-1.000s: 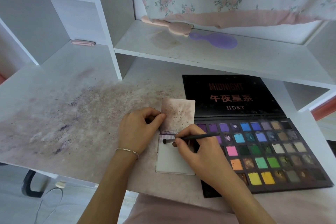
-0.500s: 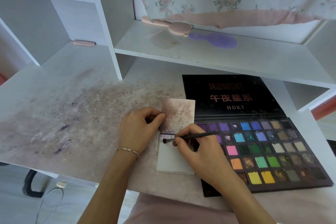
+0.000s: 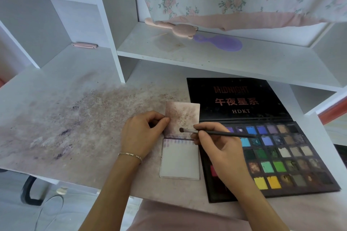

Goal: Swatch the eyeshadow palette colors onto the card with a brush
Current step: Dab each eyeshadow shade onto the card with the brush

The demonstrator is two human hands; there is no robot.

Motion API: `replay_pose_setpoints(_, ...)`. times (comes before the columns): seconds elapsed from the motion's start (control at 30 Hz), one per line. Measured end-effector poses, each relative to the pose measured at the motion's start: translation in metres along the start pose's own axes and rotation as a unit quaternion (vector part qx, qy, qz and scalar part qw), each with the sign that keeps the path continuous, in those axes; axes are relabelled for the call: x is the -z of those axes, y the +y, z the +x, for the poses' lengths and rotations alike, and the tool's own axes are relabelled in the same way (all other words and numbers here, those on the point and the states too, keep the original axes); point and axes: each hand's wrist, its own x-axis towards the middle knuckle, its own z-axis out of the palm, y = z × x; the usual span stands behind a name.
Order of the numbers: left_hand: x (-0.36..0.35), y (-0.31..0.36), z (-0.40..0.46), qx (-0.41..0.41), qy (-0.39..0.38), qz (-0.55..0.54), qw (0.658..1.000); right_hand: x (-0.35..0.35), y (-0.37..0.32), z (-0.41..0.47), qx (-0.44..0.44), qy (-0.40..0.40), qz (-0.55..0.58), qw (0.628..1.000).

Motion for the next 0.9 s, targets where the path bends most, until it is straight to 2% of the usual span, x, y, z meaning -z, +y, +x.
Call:
replay_pose_setpoints(0.23, 0.001, 0.000, 0.000, 0.000, -0.001, -0.009, 1.000, 0.039, 0.005, -0.005, -0.001, 0.094, -0.019, 0.995)
replay_pose_setpoints(0.47, 0.001, 0.001, -0.002, -0.002, 0.002, -0.014, 1.000, 0.076, 0.020, -0.009, -0.002, 0.175, -0.134, 0.975)
replay_pose_setpoints(0.67, 0.001, 0.002, -0.001, -0.010, 0.004, -0.009, 1.000, 0.076, 0.021, -0.010, 0.011, 0.155, -0.195, 0.968)
replay_pose_setpoints(0.9, 0.000, 0.002, -0.001, -0.011, 0.008, -0.010, 1.000, 0.072, 0.022, -0.009, 0.005, 0.129, -0.184, 0.974)
